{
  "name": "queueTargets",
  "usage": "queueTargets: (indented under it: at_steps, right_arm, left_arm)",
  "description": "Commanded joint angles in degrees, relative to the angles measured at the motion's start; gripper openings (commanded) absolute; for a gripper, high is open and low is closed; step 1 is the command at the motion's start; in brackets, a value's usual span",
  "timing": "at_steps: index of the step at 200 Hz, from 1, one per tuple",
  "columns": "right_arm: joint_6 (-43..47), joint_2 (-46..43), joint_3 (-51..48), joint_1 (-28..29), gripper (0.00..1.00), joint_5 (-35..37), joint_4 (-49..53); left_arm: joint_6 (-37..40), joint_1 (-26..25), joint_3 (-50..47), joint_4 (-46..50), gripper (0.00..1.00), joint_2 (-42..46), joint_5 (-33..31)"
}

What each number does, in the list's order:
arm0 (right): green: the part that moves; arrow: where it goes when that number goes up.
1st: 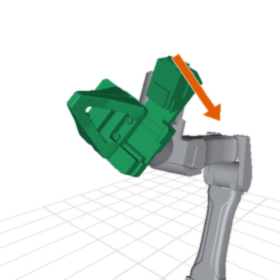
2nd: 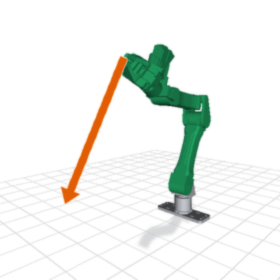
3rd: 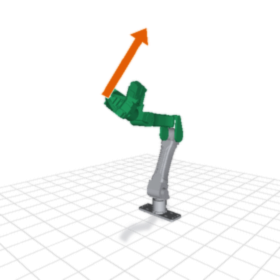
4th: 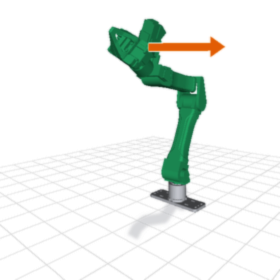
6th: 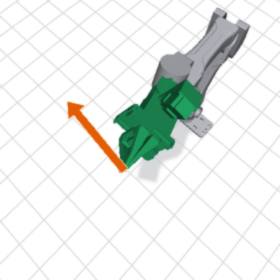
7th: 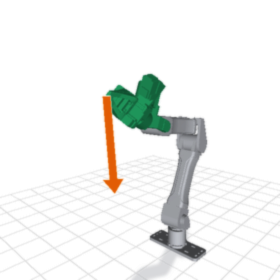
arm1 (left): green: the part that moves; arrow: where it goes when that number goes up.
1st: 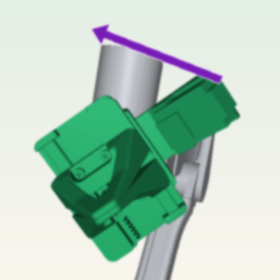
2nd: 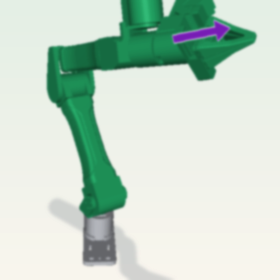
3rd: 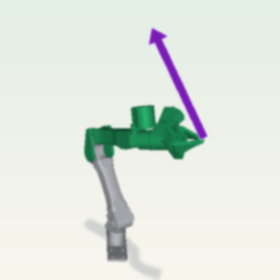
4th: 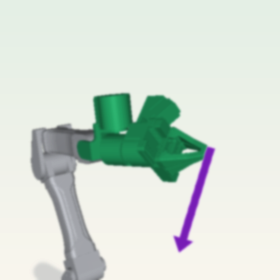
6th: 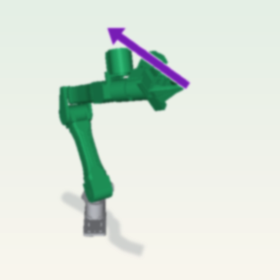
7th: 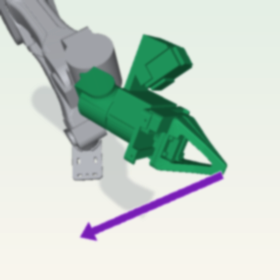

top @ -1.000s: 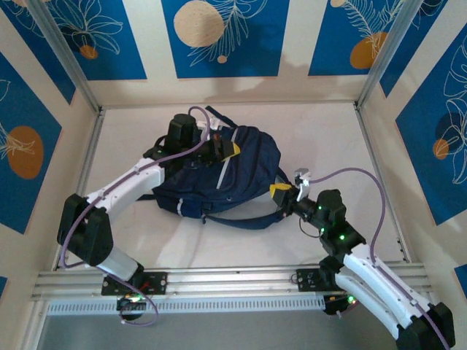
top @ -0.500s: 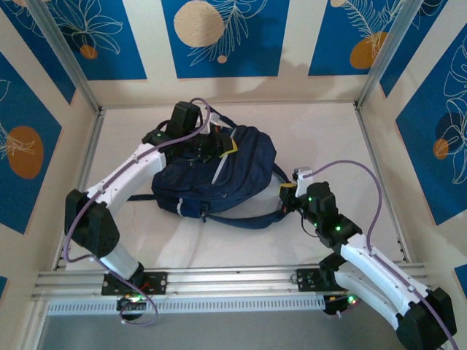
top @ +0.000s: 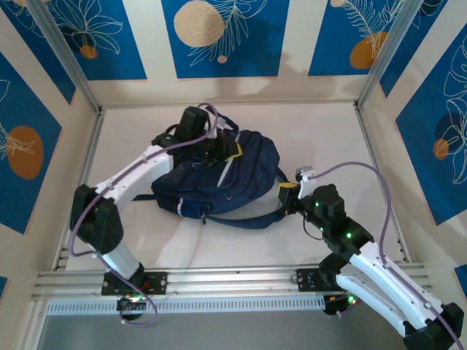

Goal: Pack the student bag

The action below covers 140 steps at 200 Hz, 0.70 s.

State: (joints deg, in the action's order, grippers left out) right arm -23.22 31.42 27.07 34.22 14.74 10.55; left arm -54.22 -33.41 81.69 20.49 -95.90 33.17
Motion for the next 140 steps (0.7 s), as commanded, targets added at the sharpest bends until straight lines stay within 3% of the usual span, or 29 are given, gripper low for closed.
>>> queueTargets:
  at_steps: [1, 26, 81, 98, 111, 127, 140]
  right_arm:
    - [-9.88, -2.77, 4.48, 1.01, 0.0, 5.87, 11.43]
    - [-13.26, -3.32, 7.59, 1.46, 0.0, 5.62, 17.15]
    - [-18.51, 5.37, 11.24, 3.72, 0.0, 2.24, 18.27]
    - [-18.63, 7.86, 12.05, 3.75, 0.0, 1.26, 18.28]
    - [-18.61, 9.14, 12.54, 3.83, 0.0, 1.55, 18.92]
    - [-18.27, 9.36, 13.18, 4.06, 0.06, 2.4, 20.5]
    - [-17.81, 9.27, 13.71, 4.23, 0.09, 2.62, 21.88]
  left_arm:
    - [-1.31, -2.26, 1.71, -2.47, 0.04, -5.08, -0.74]
    - [-2.24, -4.13, 3.5, -4.22, 0.1, -9.7, -1.55]
    - [-6.38, -5.91, 11.43, -9.11, 0.11, -20.56, -3.05]
    - [-7.19, -6.1, 14.92, -10.21, 0.18, -22.78, -2.86]
    - [-6.5, -6.43, 16.61, -10.05, 0.29, -22.91, -2.84]
    - [-1.84, -6.89, 17.27, -6.14, 0.46, -20.67, -3.99]
    - [3.08, -6.98, 15.98, -0.72, 0.52, -17.24, -7.35]
